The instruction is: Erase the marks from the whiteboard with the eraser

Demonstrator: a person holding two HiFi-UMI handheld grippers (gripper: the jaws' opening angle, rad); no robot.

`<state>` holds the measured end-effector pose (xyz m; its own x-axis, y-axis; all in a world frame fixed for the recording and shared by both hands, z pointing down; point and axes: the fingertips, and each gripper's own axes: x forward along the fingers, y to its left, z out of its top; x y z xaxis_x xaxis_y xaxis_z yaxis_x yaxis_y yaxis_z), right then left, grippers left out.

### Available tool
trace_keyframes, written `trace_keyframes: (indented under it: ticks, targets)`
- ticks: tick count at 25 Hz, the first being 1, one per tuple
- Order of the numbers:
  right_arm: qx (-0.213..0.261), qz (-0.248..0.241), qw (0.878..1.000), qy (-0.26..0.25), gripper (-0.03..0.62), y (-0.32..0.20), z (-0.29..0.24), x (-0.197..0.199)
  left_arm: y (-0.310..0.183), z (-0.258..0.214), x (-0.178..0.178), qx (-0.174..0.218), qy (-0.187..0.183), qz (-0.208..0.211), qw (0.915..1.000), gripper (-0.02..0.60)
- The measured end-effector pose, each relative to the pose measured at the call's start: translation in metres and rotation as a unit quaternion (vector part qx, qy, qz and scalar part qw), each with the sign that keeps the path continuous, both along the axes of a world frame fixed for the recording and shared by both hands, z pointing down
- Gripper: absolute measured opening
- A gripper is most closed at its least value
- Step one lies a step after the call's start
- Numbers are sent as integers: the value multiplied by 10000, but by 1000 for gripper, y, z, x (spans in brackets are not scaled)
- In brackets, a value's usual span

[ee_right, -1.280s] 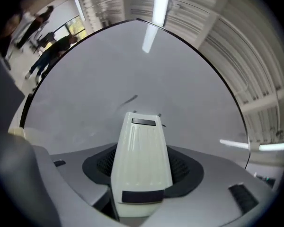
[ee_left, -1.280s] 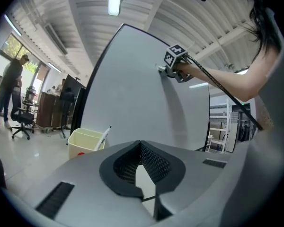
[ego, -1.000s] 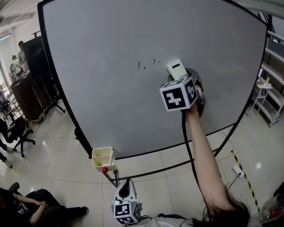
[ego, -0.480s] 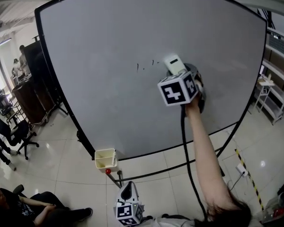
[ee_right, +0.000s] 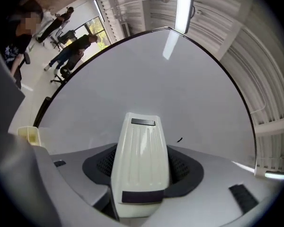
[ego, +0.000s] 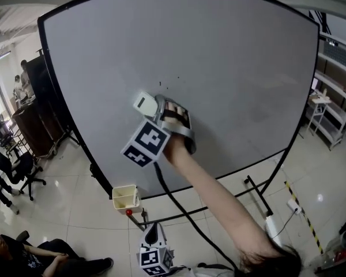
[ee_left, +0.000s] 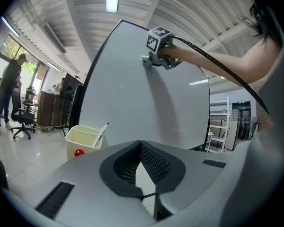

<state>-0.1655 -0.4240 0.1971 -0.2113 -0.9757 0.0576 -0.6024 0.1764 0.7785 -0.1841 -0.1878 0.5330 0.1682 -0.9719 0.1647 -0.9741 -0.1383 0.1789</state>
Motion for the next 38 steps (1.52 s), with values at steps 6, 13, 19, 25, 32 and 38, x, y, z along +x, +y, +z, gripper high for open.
trace_keyframes:
  ticks: [6,13,19,25,32,38]
  targets:
    - [126,992,9817,-1619,287,-31,-60,162,8,-4,-5,-19,22,-88,10000,-12]
    - [-248,1016,9701,-2191,284,-38,-44,159,6,3,-20,-37,111,-216,9997,-12]
    - [110,-3,9999,-64,284,2,-13,-12,0,-3,-9,45,141,-153,9998,-12]
    - [39,792,9841,-1590,285,-27,-59,128,8,0,-15,-44,36,-156,9999,-12]
    - [-212,1051,9705,-2159,284,-33,-39,143,9,4,-30,-109,56,-268,9996,-12]
    - [-46,-88,9999,17,284,6,17,-20,2,-3,-15,-11,127,-108,9999,-12]
